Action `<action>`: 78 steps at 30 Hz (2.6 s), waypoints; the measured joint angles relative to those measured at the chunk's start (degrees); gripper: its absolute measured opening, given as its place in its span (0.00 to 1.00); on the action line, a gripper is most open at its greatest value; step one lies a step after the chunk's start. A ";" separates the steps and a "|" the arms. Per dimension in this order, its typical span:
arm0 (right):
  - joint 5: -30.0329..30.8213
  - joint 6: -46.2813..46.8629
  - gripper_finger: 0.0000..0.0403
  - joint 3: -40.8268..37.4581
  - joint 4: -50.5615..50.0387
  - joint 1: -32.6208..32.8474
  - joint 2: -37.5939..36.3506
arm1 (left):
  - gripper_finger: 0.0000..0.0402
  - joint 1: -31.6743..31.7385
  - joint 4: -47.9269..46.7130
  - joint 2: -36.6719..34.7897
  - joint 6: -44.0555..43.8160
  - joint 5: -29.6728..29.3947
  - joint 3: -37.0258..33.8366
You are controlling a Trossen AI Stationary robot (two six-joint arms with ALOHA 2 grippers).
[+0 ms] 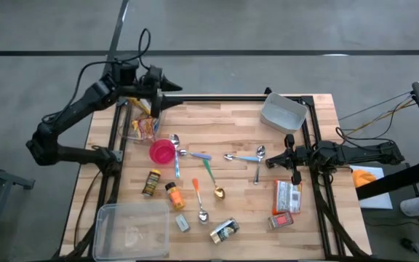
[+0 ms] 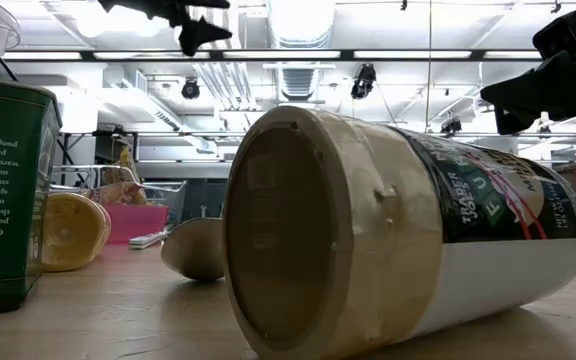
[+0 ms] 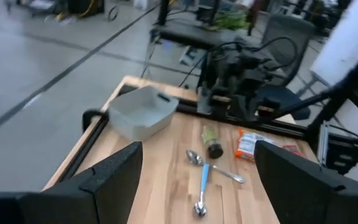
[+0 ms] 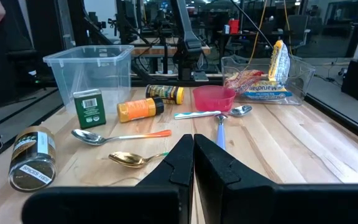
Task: Pick & Place Food Item
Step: Put the orange noodle pack into the clear bin
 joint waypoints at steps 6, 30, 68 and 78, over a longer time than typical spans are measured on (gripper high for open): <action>0.00 0.01 0.02 0.00 -0.01 -0.01 0.00 | 0.78 -3.52 4.14 0.00 1.11 -2.35 -0.02; 0.00 0.00 0.02 0.00 0.00 -0.01 0.00 | 0.78 -3.78 4.40 0.02 1.00 -2.50 -0.07; 6.25 -1.30 0.02 0.00 1.20 0.01 0.07 | 0.78 -3.78 4.35 0.04 1.02 -2.50 -0.07; 16.59 0.36 0.02 -0.02 6.82 -0.05 0.07 | 0.78 -3.78 4.33 0.04 1.02 -2.50 -0.07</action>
